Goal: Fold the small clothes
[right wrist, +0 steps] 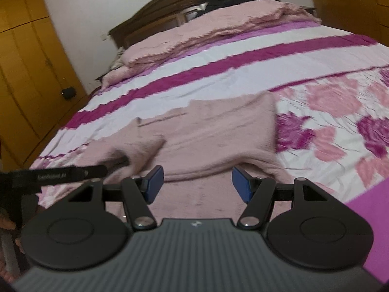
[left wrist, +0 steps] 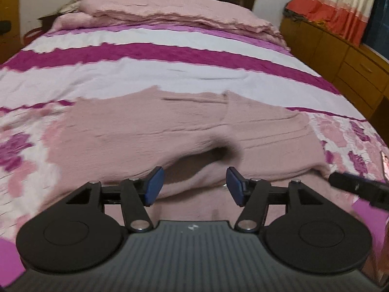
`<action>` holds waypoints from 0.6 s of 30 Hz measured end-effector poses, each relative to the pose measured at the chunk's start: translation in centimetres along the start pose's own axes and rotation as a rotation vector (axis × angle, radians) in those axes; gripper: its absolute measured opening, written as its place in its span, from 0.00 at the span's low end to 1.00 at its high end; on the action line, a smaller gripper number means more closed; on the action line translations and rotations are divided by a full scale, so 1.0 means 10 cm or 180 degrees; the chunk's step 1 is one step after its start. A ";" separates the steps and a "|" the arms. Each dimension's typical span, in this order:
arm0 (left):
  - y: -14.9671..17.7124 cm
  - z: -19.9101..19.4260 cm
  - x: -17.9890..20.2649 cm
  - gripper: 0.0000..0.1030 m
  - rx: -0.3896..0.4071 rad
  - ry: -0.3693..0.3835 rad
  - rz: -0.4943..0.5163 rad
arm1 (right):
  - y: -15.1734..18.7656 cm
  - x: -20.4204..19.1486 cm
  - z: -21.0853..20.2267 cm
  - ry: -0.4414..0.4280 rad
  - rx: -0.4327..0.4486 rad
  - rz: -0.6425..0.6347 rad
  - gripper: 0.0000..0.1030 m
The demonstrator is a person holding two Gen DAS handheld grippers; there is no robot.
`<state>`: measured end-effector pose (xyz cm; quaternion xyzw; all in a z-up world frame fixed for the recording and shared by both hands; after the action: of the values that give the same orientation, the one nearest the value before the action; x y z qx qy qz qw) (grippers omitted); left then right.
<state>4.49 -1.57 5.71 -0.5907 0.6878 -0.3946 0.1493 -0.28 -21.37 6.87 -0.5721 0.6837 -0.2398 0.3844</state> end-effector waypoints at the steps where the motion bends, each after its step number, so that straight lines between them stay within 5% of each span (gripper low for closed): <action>1: 0.02 -0.08 -0.08 0.63 0.0004 -0.0056 -0.0035 | -0.02 -0.07 0.01 -0.0040 -0.0010 -0.0047 0.63; 18: 0.22 -0.87 -1.19 0.64 0.0098 -0.0974 -0.0535 | -0.11 -1.74 0.54 -0.0752 -0.0144 -0.1206 0.63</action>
<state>0.14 12.70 6.60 -0.6969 0.5991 -0.3218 0.2277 5.55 -4.21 8.91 -0.7229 0.5195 -0.2237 0.3969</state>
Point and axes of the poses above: each gripper's, at about its wrist camera, not at the fingertips, and z roughly the way its jaws point, x to its right, y to its underside, the point moved 4 cm from there along z, roughly the way its jaws point, and after that the axes turned 8 degrees about y, right-handed, at the moved point
